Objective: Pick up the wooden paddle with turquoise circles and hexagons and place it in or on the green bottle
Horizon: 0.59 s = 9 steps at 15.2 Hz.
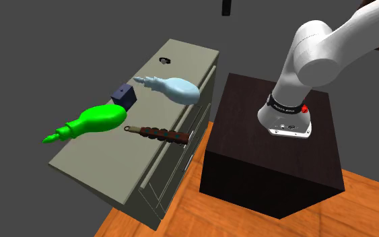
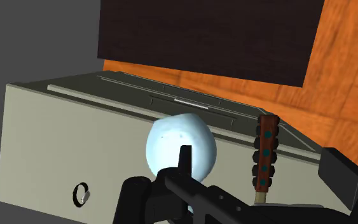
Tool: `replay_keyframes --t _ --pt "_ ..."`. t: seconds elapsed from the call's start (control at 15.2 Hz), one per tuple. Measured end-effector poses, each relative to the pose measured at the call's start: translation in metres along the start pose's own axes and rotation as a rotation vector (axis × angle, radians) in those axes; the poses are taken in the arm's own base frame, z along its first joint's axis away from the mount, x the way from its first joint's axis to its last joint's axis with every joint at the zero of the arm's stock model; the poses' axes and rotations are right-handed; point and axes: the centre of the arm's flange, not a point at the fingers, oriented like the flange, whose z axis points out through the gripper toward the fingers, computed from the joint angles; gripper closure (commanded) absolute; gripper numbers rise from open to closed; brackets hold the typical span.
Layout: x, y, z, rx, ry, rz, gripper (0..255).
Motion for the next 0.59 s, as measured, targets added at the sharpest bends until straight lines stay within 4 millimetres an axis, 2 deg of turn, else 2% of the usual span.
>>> replay_keyframes --t 0.07,0.2,0.33,0.59 --pt "0.0 0.0 0.0 0.0 0.0 0.0 0" --pt "0.007 -0.004 0.012 0.0 0.001 -0.004 0" --pt "0.015 -0.011 0.032 0.001 0.004 -0.01 0" --pt "0.044 -0.025 0.074 0.002 0.011 -0.021 0"
